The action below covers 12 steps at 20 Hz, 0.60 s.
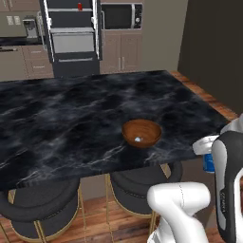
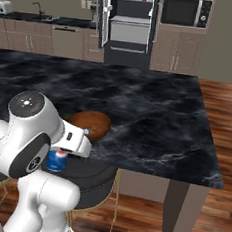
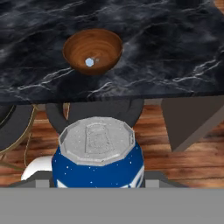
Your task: Open the fridge, grab two sodas, and place both sodas inside the bowl with ice on the dining counter.
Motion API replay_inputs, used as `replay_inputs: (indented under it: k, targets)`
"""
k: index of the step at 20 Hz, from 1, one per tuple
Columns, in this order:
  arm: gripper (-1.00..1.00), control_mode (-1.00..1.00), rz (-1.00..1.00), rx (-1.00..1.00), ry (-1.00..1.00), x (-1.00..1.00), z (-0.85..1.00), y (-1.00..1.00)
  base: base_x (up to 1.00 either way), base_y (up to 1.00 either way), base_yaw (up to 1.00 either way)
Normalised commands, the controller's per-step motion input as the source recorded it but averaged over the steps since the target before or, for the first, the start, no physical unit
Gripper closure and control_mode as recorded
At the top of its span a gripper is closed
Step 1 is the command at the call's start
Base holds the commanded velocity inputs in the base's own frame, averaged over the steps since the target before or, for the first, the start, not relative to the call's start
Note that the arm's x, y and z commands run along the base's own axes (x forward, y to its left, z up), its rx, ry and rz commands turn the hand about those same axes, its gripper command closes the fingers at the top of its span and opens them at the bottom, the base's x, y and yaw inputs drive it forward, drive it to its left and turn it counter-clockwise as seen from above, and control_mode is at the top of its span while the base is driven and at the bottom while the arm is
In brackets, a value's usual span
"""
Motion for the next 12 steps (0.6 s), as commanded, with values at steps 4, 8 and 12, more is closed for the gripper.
replay_inputs:
  k: [4,8,12]
  targets:
    - [1.0,1.0,0.0,0.0,0.0,0.0,0.0,0.0,0.78,-0.38,0.46]
    - [1.0,-1.0,0.34,0.02,0.14,0.98,-0.09,-0.36,0.0,0.0,0.0]
    - [1.0,-1.0,0.27,0.01,0.26,1.0,-0.09,-0.06,0.0,0.0,0.0]
